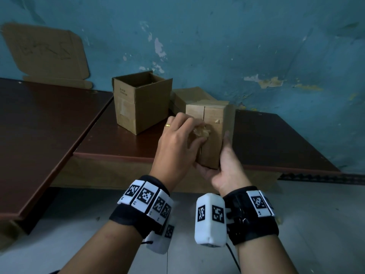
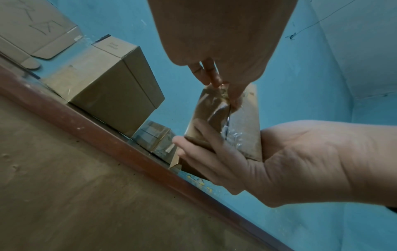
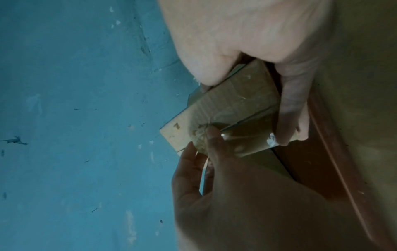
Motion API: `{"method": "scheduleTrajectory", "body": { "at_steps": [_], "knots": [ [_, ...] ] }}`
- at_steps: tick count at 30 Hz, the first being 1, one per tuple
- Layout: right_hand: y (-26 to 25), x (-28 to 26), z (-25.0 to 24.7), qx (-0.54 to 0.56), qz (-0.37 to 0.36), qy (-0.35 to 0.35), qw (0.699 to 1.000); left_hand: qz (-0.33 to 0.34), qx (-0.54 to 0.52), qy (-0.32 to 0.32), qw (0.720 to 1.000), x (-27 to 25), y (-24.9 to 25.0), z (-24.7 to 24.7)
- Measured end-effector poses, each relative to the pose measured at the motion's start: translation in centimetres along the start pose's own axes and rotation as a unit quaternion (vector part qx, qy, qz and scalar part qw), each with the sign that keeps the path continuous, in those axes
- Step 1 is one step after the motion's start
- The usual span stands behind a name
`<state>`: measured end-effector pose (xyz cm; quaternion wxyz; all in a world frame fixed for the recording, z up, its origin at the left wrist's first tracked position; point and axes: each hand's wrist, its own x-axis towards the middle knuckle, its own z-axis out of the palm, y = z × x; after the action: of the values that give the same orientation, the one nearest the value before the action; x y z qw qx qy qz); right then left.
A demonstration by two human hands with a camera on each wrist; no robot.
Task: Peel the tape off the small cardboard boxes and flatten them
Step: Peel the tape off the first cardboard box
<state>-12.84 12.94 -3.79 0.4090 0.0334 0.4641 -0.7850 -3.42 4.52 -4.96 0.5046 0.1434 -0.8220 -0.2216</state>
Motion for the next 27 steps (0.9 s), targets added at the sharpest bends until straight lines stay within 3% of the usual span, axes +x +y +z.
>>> {"method": "scheduleTrajectory", "body": {
  "at_steps": [7, 14, 20, 27],
  "knots": [
    [-0.6, -1.0, -0.5, -0.053, 0.014, -0.007, 0.998, -0.003, -0.015, 0.021, 1.0, 0.3, -0.3, -0.6],
    [-0.8, -1.4, -0.1, 0.023, -0.013, -0.011, 1.0, -0.056, -0.062, -0.011, 0.996, 0.2, -0.2, -0.4],
    [-0.6, -0.9, -0.1, 0.016, -0.005, -0.029, 0.999, -0.1, -0.073, -0.015, 0.992, 0.5, -0.4, -0.2],
    [-0.5, -0.9, 0.1, 0.001, -0.013, -0.02, 1.0, -0.078, -0.086, -0.006, 0.993, 0.5, -0.2, -0.7]
  ]
}}
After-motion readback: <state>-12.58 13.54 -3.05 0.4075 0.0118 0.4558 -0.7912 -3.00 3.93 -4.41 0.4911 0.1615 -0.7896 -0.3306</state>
